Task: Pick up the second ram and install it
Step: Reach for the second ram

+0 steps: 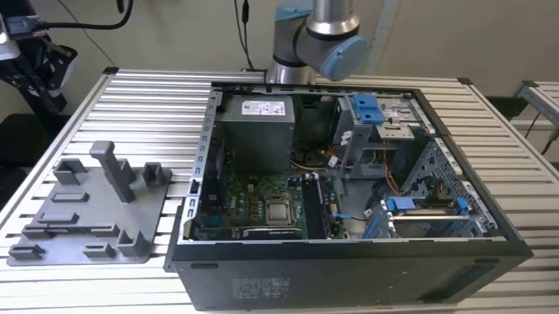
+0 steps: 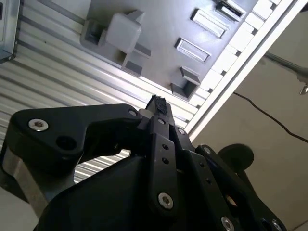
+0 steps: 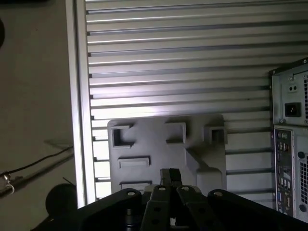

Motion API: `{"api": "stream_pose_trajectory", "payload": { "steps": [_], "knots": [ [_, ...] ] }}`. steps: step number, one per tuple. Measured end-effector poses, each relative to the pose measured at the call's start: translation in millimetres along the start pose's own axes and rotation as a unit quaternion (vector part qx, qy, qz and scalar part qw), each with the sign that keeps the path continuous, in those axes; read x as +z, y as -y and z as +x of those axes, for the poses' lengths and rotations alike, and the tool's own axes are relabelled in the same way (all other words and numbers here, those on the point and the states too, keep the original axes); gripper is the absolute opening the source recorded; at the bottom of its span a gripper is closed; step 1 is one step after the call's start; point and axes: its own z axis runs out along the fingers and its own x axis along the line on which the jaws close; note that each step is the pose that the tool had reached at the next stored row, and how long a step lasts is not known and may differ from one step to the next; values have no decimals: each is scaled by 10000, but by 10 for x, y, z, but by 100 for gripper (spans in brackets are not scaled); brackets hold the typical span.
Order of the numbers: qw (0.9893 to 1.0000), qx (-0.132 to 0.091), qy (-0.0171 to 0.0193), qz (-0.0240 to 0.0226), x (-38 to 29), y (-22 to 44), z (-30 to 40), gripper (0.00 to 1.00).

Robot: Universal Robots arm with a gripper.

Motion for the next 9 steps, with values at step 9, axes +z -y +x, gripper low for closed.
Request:
{"api": "stream_pose_trajectory", "payload": {
  "steps": [9],
  "knots": [
    [10000,0,0,0,-1,186,-4,11]
  ]
}}
